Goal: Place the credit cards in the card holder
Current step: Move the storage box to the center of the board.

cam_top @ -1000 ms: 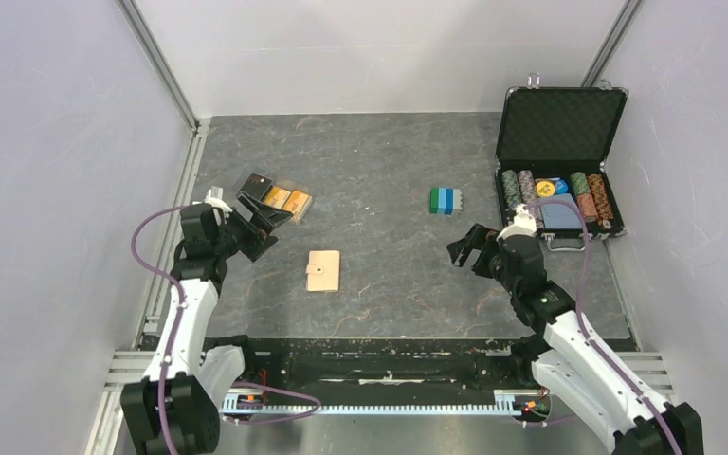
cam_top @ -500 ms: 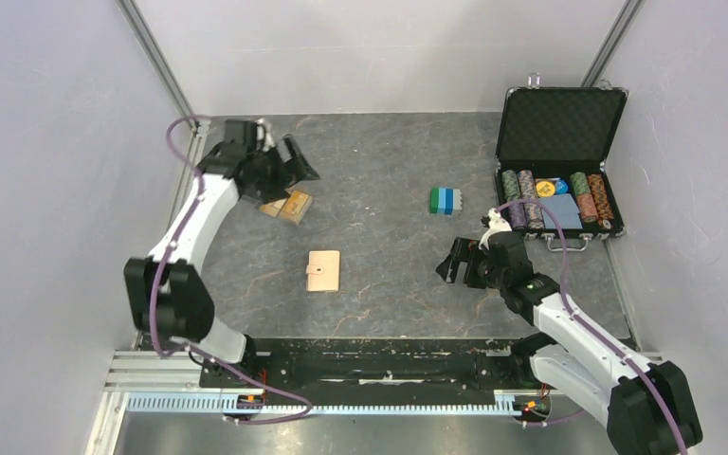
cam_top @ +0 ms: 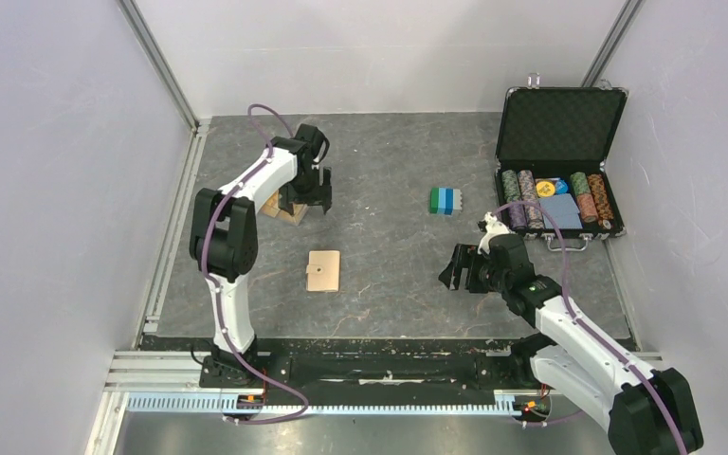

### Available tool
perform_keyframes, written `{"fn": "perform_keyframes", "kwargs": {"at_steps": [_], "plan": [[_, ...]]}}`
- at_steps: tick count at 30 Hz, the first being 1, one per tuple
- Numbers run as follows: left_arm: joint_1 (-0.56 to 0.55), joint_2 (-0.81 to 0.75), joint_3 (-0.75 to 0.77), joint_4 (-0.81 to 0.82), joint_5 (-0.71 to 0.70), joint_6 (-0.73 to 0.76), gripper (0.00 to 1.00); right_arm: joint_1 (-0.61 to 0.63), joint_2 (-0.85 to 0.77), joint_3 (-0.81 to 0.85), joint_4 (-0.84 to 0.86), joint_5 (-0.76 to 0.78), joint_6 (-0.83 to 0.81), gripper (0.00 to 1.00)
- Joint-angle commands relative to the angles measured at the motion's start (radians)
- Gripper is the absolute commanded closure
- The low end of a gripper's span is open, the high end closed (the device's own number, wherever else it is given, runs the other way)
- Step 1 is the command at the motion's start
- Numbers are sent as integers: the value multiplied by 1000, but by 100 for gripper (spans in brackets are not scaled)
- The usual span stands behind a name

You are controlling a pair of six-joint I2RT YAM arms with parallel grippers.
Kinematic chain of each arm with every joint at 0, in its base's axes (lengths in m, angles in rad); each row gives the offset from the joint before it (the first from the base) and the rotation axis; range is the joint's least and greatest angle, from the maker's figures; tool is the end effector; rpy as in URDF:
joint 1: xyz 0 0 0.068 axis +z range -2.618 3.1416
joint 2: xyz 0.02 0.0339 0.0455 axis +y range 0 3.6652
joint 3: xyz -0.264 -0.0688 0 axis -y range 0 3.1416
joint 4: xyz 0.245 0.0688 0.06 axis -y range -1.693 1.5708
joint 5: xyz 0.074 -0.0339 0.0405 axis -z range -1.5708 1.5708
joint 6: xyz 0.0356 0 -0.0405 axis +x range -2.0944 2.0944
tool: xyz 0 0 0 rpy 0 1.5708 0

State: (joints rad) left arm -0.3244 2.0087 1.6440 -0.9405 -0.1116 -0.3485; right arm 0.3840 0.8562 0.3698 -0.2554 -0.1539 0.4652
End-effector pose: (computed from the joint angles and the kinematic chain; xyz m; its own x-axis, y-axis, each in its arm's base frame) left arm 0.3908 -0.1272 0.2157 -0.9583 -0.0358 -0.2834 -0.0407 0.9991 0.0114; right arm 0.1575 0.0695 0.1777 -0.7729 0.1658 -0.6124 -0.1435 0.8946 0.4233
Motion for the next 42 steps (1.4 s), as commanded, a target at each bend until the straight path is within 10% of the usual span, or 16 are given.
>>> {"fn": "perform_keyframes", "kwargs": {"at_steps": [1, 24, 35, 42], "plan": [[2, 39, 45, -6, -18, 80, 15, 0, -13, 35, 0, -35, -32, 20], [-324, 265, 313, 95, 370, -58, 45, -2, 49, 113, -57, -25, -65, 19], [-369, 95, 289, 284, 385, -154, 20, -2, 105, 171, -79, -56, -95, 15], [-256, -277, -94, 416, 321, -186, 9, -1, 152, 167, -41, -139, -105, 15]]}}
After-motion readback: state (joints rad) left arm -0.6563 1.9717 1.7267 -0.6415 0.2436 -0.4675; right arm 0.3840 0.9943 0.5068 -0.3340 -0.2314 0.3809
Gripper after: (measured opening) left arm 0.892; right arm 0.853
